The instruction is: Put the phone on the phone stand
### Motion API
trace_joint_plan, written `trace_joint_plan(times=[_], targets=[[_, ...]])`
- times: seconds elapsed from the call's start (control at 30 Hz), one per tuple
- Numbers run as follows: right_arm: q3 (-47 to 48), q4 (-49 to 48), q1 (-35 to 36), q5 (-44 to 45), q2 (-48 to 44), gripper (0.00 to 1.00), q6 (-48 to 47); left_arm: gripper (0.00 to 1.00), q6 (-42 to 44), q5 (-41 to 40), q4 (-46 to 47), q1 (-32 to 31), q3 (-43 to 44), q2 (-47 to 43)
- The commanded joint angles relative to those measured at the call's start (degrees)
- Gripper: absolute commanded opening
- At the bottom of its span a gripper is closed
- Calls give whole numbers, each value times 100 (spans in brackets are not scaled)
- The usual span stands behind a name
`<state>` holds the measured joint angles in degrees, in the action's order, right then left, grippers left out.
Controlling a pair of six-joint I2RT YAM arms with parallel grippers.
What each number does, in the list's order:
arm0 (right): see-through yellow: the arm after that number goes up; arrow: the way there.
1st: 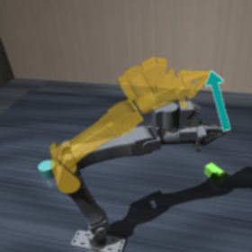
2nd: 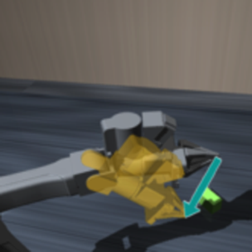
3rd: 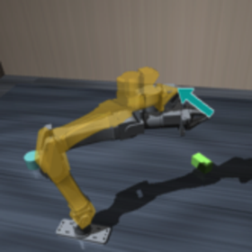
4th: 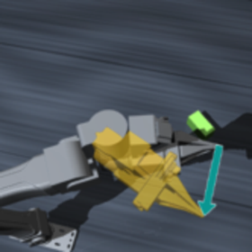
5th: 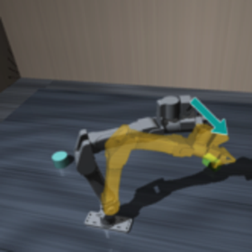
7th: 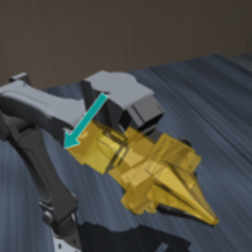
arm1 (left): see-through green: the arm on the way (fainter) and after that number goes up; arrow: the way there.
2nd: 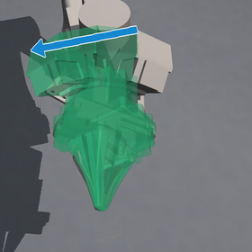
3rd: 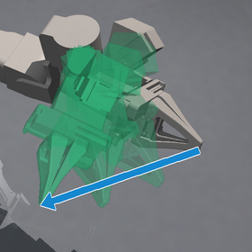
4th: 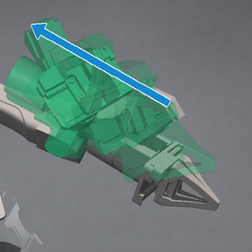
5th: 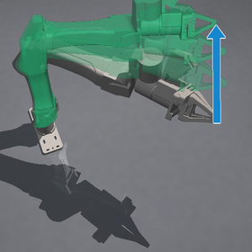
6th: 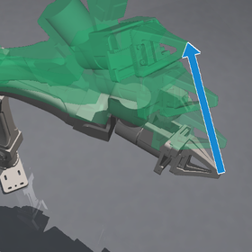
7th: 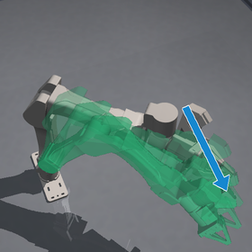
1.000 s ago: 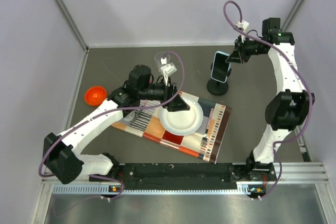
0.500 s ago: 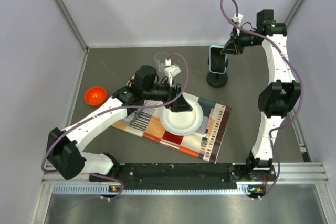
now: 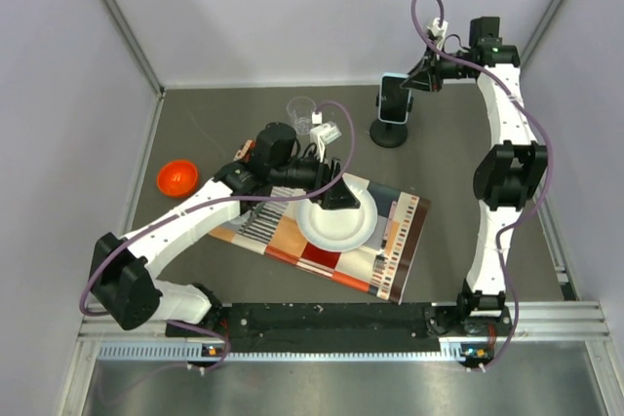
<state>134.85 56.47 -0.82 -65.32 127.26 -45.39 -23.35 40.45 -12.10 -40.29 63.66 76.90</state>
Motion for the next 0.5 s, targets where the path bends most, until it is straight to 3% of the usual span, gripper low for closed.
trace_joint_plan(times=[0.0, 0.13, 0.27, 0.43, 0.47], targets=[[490, -848, 56, -772, 62, 0, -41, 70, 121, -28, 138, -22, 226, 62], [280, -971, 56, -746, 106, 0, 30, 70, 77, -10, 137, -22, 235, 70], [139, -1155, 56, -596, 106, 20, 214, 71, 50, 25, 155, -22, 261, 97], [77, -1602, 29, -289, 123, 35, 748, 71, 15, 60, 155, -49, 305, 149], [59, -1691, 29, -201, 123, 51, 881, 72, 15, 60, 155, -57, 296, 132]])
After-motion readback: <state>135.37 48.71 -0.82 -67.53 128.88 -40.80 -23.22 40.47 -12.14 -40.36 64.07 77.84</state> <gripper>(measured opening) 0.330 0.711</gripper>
